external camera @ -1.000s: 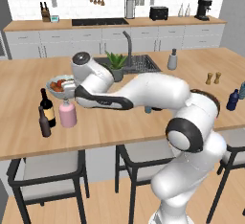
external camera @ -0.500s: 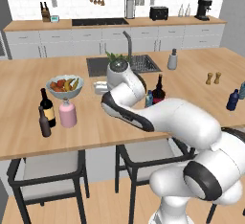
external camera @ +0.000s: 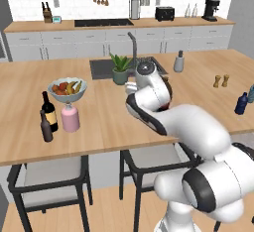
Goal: Move the plastic bottles in the middle to the plastics group, and the glass bottles in the middle to the glass group.
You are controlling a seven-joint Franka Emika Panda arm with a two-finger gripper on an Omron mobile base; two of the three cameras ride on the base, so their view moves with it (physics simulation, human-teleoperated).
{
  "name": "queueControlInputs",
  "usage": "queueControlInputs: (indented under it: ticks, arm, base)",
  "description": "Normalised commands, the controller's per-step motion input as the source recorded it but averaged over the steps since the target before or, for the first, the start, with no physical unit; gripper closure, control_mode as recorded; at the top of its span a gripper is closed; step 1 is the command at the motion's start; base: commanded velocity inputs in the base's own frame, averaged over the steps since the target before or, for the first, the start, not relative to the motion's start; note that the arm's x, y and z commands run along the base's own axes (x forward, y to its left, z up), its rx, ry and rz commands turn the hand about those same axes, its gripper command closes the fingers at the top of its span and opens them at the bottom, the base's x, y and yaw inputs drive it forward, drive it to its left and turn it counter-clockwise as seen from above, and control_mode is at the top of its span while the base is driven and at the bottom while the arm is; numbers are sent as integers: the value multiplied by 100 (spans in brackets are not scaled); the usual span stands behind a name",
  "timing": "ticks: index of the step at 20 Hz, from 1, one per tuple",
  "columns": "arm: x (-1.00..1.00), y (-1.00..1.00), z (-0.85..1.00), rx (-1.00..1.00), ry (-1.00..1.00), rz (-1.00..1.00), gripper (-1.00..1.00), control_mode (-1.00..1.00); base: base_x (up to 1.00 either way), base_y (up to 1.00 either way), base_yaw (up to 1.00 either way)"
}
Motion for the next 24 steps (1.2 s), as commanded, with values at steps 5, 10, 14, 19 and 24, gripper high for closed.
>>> queueControlInputs:
  ticks: [5,10,14,19,24]
  arm:
    - [64,-98,-2,-1,15,-18,-100,-100]
    - [67,-67,-4,0,22,-3,-100,-100]
    - [46,-3,-17,0,3,0,-100,-100]
    - [5,21,-15,0,3,0,-100,-100]
    - [12,18,-46,0,0,0,-100,-100]
  base:
    - [0,0,0]
    - [0,0,0]
    - [0,0,0]
    - [0,0,0]
    - [0,0,0]
